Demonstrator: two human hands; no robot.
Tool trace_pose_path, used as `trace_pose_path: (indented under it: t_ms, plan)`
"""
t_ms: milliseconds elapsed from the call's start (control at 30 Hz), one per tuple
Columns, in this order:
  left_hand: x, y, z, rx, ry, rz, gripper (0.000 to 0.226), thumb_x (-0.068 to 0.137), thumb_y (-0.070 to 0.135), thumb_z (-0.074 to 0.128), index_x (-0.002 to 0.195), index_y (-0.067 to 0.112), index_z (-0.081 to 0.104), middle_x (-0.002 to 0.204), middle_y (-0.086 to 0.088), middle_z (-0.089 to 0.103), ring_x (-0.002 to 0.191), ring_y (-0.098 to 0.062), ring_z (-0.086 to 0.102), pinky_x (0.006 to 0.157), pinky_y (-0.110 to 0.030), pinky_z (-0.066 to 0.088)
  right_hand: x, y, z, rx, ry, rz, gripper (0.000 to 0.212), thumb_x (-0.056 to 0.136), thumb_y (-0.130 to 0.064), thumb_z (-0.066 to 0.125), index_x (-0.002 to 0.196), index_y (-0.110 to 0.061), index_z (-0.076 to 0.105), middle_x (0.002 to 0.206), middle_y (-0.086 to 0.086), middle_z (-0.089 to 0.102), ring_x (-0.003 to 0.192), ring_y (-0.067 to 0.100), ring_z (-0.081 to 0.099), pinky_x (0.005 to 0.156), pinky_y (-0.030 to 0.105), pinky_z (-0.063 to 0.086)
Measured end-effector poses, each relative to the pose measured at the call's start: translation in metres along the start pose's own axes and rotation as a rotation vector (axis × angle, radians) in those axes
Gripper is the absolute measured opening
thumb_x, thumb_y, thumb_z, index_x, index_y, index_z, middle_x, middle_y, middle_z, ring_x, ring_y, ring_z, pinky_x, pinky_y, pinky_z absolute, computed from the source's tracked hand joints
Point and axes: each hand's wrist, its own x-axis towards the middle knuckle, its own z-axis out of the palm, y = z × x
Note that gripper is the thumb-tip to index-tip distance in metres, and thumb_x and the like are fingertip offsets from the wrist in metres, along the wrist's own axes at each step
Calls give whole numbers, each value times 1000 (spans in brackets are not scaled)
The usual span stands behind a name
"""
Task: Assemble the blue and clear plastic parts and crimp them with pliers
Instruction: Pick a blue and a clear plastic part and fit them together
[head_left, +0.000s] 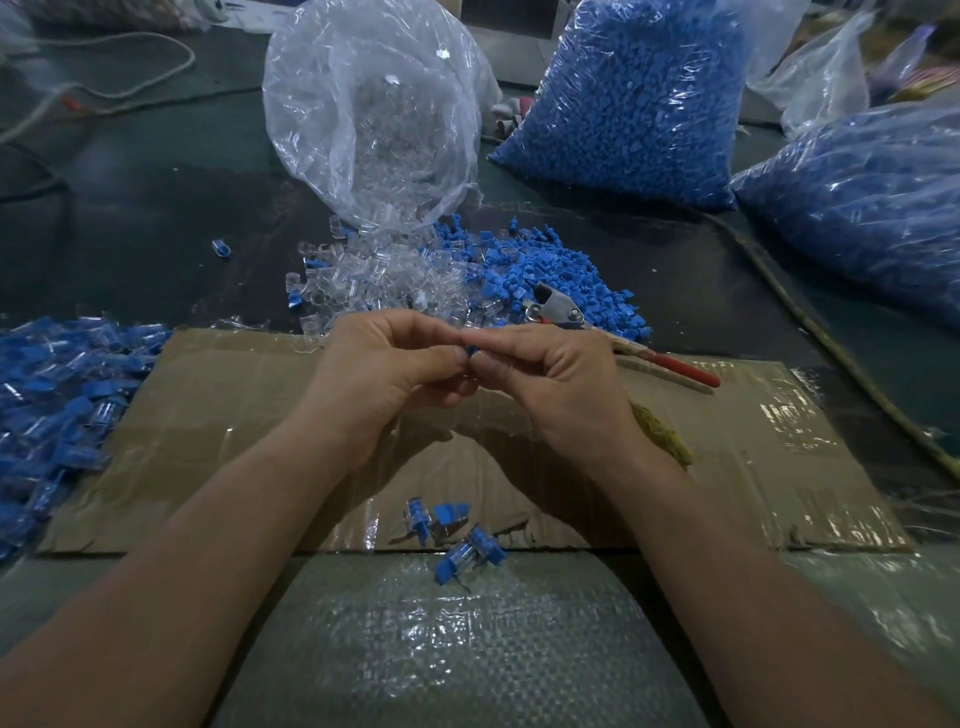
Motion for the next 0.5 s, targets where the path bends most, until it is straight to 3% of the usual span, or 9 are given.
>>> trace_pose_path:
  t_ms: [167,333,500]
  plan:
    - [-1,2,-1,-58,-3,-38,18,56,8,67,71,2,62,56,-9,65,48,-15,62,43,-18,49,-1,0,-1,42,-31,41,38,77,0,66,114,-3,61,93,0,66,84,9,66,82,20,53]
    - [0,4,-1,-10,-10,-78,18,54,10,67,70,4,62,55,-7,65,46,-13,61,42,-16,48,0,1,-3,-66,-26,-38,28,77,0,67,101,-13,65,83,-15,62,80,-3,62,77,14,50]
    - [0,4,0,-49,-15,-87,18,54,6,67,71,1,62,55,-7,65,46,-13,61,43,-16,48,0,4,-4,-199,2,-170,24,77,-1,67,101,-3,68,89,-6,64,85,2,62,76,13,50]
